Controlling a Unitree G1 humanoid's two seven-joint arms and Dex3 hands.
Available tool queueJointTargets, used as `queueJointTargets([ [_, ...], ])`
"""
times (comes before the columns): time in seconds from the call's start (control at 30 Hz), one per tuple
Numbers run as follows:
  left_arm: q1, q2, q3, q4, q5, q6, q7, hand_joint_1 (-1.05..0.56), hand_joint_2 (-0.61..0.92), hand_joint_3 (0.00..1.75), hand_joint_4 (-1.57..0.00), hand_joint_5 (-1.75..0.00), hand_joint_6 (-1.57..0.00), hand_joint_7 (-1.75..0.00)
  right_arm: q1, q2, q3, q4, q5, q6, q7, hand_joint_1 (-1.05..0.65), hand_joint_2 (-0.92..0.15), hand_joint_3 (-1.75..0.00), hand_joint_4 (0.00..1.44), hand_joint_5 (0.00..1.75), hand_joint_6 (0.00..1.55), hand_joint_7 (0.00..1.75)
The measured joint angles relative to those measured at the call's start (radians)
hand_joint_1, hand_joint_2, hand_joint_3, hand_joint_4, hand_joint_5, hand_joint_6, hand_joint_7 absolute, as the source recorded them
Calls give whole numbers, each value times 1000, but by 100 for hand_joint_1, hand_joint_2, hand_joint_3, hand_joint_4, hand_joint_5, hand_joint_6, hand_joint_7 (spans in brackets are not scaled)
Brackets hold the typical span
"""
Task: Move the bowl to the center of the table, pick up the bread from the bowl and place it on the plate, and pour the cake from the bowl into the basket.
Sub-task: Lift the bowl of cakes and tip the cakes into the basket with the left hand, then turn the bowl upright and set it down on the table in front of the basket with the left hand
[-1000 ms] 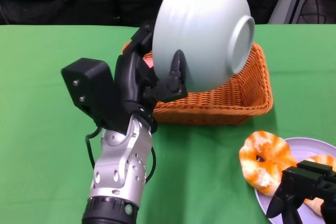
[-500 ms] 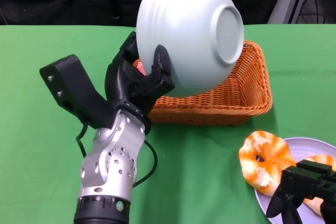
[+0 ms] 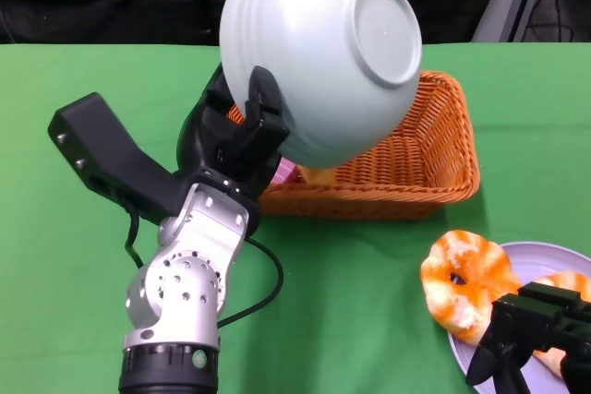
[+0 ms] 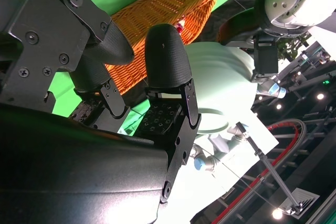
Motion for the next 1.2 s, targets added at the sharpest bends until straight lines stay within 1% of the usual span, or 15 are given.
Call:
queueJointTargets([
  [0.13,0,0,10,-12,-63,8,52,-21,39,155,-102,-175,-80,-175,0,0,0,1,-1,0,0,0,-5,-175,104,163,99,141],
  [0.23,0,0,9,-20,-97,9,59,-22,39,154,-103,-175,-81,-175,1,0,0,1,-1,1,1,0,-5,-175,104,163,100,141],
  [0.33,0,0,6,-30,-112,13,59,-23,37,154,-103,-175,-82,-175,0,0,0,1,-1,1,1,-1,-5,-175,105,163,100,141],
  [0.43,0,0,-1,-49,-122,14,59,-22,33,161,-103,-175,-84,-175,0,0,0,1,-1,1,1,0,-5,-175,105,162,101,142],
  [0.57,0,0,-5,-65,-122,14,58,-22,31,164,-104,-175,-85,-175,-1,0,0,1,-1,1,2,1,-5,-175,105,163,100,141],
  [0.7,0,0,-6,-91,-124,16,54,-22,30,165,-104,-175,-86,-175,-2,-2,0,4,0,0,4,1,-6,-175,104,163,100,142],
  [0.9,2,1,-8,-143,-141,37,15,-24,30,166,-104,-175,-86,-175,-8,-12,-2,18,0,-10,4,1,-5,-175,104,163,99,142],
  [1.2,4,1,-7,-153,-140,46,10,-24,29,166,-104,-175,-86,-175,-9,-14,-2,18,0,-12,4,1,-5,-175,104,163,99,142],
])
